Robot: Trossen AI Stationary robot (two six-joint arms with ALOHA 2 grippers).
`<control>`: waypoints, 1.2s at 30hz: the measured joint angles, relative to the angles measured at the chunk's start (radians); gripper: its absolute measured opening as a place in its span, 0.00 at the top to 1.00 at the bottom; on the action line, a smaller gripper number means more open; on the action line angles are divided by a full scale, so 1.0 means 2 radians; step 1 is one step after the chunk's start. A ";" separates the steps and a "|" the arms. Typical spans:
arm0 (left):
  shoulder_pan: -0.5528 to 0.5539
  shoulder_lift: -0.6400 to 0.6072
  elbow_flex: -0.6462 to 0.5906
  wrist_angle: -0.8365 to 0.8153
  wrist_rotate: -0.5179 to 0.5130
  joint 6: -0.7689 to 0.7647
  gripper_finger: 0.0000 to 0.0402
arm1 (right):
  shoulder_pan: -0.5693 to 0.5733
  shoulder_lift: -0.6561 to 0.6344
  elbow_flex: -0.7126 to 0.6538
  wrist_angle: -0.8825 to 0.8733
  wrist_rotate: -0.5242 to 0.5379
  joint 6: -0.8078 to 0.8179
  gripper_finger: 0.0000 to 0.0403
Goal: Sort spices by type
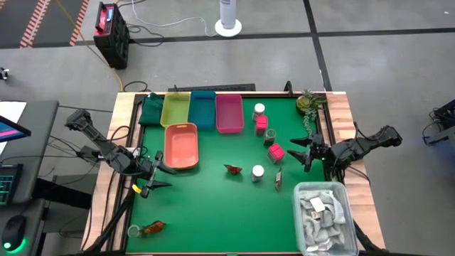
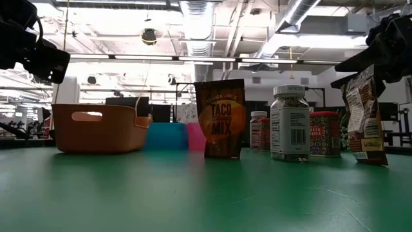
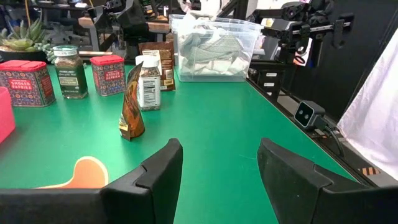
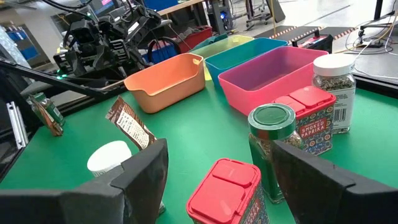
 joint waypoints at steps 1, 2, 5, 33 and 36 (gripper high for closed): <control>0.000 0.000 0.000 0.000 0.000 0.000 0.51 | 0.000 0.000 0.000 0.000 0.000 0.000 0.24; 0.000 0.000 0.000 0.000 0.000 0.000 0.51 | 0.000 0.000 0.000 0.000 0.000 0.000 0.24; 0.000 0.000 0.000 0.000 0.000 0.000 0.51 | 0.000 0.000 0.000 0.000 0.000 0.000 0.24; 0.006 -0.001 0.000 0.004 -0.048 -0.089 0.51 | 0.000 0.000 0.000 0.000 0.000 0.000 0.24; 0.006 -0.001 0.000 0.020 -0.056 -0.103 0.51 | 0.000 0.000 0.000 0.000 0.000 0.000 0.24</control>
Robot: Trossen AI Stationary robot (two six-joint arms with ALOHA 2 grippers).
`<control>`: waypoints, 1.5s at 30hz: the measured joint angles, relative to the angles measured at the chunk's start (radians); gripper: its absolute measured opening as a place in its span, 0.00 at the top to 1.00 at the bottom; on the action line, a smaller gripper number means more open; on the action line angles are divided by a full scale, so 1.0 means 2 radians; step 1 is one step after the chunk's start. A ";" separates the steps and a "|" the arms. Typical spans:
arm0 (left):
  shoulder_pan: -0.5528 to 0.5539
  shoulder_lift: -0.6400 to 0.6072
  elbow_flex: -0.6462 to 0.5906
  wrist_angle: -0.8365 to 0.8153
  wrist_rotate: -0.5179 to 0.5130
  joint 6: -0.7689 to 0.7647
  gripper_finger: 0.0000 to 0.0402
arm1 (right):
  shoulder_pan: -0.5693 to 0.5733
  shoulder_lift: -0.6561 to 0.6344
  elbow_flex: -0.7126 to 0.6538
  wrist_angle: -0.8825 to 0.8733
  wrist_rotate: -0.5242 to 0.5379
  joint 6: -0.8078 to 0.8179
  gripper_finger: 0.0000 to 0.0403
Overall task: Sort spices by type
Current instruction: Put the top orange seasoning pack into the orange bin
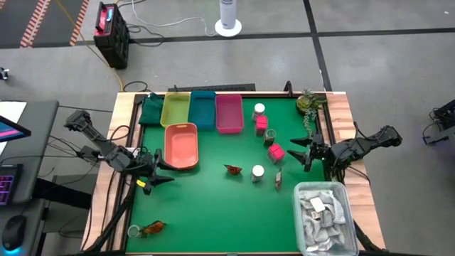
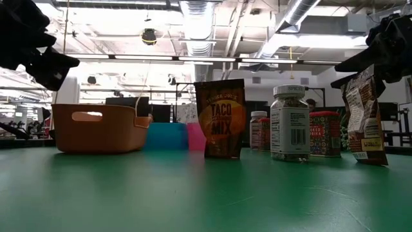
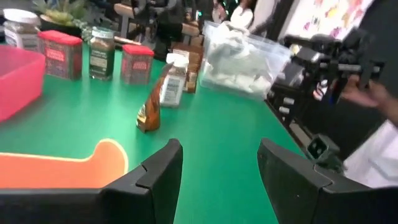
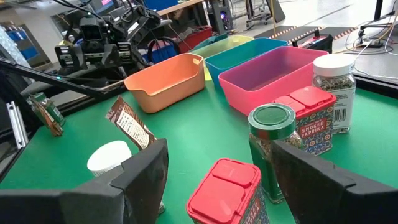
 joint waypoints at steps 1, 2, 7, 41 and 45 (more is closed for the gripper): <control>0.000 0.000 0.002 0.014 -0.004 0.003 0.51 | 0.000 0.000 0.000 0.000 0.000 0.000 0.24; 0.001 -0.001 0.007 0.020 -0.006 0.010 0.51 | -0.001 0.000 0.000 0.000 0.000 0.000 0.24; 0.017 0.003 0.040 0.018 -0.011 0.044 0.51 | -0.003 0.000 0.000 0.006 0.000 0.003 0.24; 0.050 0.465 0.493 -0.333 0.143 -0.029 0.51 | -0.070 0.170 0.030 0.234 0.012 -0.140 0.24; 0.079 0.502 0.539 -0.363 0.073 -0.008 0.51 | -0.076 0.220 0.078 0.216 0.012 -0.157 0.24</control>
